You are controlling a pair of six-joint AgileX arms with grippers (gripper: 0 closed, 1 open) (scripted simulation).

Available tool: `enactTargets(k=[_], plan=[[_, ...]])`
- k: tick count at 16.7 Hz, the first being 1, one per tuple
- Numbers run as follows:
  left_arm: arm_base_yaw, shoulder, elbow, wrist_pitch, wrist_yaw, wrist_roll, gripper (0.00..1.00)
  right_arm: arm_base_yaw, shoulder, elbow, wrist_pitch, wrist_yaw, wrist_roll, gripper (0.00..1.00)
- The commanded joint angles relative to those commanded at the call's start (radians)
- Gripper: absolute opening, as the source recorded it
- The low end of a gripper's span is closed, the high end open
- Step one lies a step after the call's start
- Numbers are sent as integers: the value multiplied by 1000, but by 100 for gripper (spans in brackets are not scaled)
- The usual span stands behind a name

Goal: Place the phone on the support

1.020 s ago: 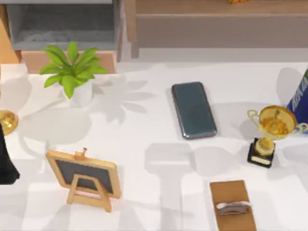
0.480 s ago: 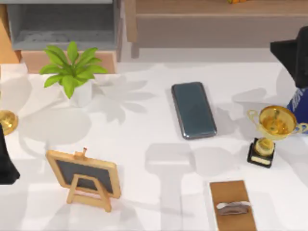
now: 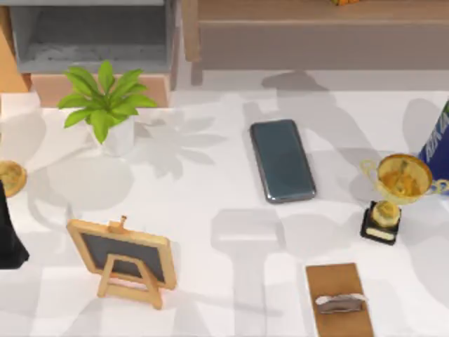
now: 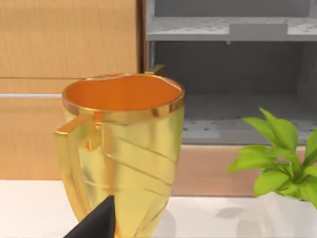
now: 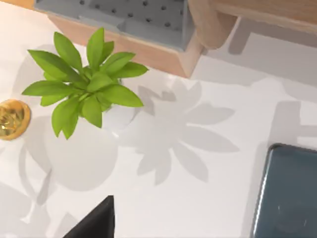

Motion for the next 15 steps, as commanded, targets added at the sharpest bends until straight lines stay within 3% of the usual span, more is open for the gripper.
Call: enactTargets(k=[4, 8, 15], plan=[[0, 0, 0, 0, 0, 0, 100, 24, 344, 268, -164, 40, 38, 100], [0, 0, 0, 0, 0, 0, 100, 15, 638, 407, -325, 101, 80, 100], [0, 0, 0, 0, 0, 0, 100, -14, 787, 478, -433, 154, 113, 100]])
